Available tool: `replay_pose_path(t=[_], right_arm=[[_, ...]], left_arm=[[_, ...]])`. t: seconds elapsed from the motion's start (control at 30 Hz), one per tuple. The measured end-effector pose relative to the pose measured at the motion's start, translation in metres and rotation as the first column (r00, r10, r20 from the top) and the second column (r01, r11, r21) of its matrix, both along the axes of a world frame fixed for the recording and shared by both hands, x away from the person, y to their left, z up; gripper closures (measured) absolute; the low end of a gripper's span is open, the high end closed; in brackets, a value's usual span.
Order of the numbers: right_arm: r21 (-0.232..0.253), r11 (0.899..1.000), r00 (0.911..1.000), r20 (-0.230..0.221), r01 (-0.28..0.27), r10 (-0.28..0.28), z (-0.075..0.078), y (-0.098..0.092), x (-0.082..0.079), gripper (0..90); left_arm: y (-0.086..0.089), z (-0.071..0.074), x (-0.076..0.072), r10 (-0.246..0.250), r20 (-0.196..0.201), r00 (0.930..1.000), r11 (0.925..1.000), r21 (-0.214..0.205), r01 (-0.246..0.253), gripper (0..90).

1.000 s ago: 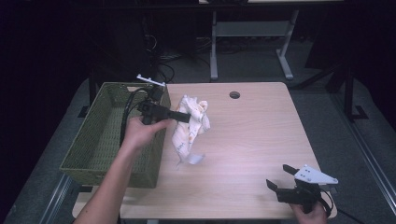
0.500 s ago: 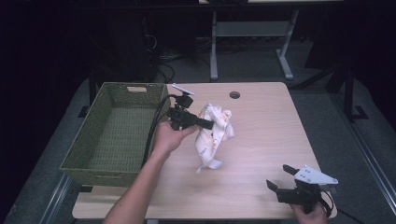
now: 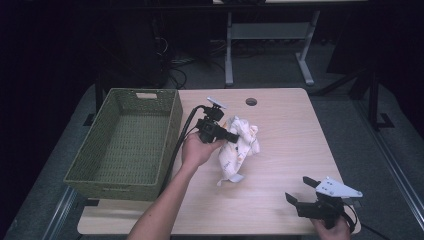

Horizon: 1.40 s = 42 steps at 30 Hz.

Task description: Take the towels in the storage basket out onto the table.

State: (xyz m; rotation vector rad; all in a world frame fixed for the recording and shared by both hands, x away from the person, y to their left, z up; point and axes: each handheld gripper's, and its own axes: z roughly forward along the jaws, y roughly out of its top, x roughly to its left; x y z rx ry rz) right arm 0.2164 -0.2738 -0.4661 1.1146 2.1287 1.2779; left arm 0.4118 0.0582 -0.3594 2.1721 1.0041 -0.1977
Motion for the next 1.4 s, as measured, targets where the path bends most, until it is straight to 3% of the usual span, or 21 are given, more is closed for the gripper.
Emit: replay_pose_path(t=[0.33, 0.53, 0.63, 0.73, 0.97, 1.03, 1.13, 1.27, 1.4], right_arm=[[-0.008, 1.0, 1.0, 0.003, 0.001, -0.001, 0.0, 0.001, 0.001, 13.6], [-0.013, 1.0, 1.0, -0.004, 0.006, -0.006, 0.0, 0.001, 0.0, 13.6], [-0.017, 1.0, 1.0, -0.005, 0.006, -0.007, -0.001, 0.001, 0.0, 13.7], [-0.016, 1.0, 1.0, -0.006, 0.004, -0.004, -0.001, 0.002, -0.001, 13.7], [-0.019, 1.0, 1.0, -0.006, 0.006, -0.006, -0.001, 0.002, -0.001, 13.7], [-0.019, 1.0, 1.0, -0.007, 0.006, -0.006, -0.001, 0.002, -0.001, 13.6], [-0.023, 1.0, 1.0, -0.003, 0.001, -0.001, -0.001, 0.002, 0.0, 13.7], [-0.017, 1.0, 1.0, -0.002, 0.001, -0.001, -0.001, 0.002, 0.0, 13.7], [-0.018, 1.0, 1.0, -0.004, -0.002, 0.002, 0.0, 0.002, -0.001, 13.7]], left_arm=[[-0.012, -0.024, 0.005, 0.05, 0.032, 0.9983, 0.995, 0.085, -0.052, 75.3], [-0.021, -0.03, 0.005, 0.052, 0.079, 0.9955, 0.988, 0.141, -0.063, 75.2], [-0.025, -0.031, 0.005, 0.046, 0.1, 0.9939, 0.9849, 0.162, -0.062, 75.3], [-0.027, -0.032, 0.006, 0.058, 0.094, 0.9939, 0.9856, 0.153, -0.072, 75.6], [-0.035, -0.034, 0.008, 0.05, 0.14, 0.9889, 0.97, 0.229, -0.081, 74.8], [-0.038, -0.036, 0.008, 0.043, 0.146, 0.9884, 0.9699, 0.231, -0.076, 74.0], [-0.044, -0.039, 0.009, 0.038, 0.164, 0.9857, 0.9631, 0.257, -0.08, 73.7], [-0.053, -0.045, 0.008, 0.039, 0.176, 0.9836, 0.9563, 0.279, -0.088, 73.6], [-0.059, -0.051, 0.009, 0.025, 0.162, 0.9865, 0.9482, 0.309, -0.074, 73.0]])
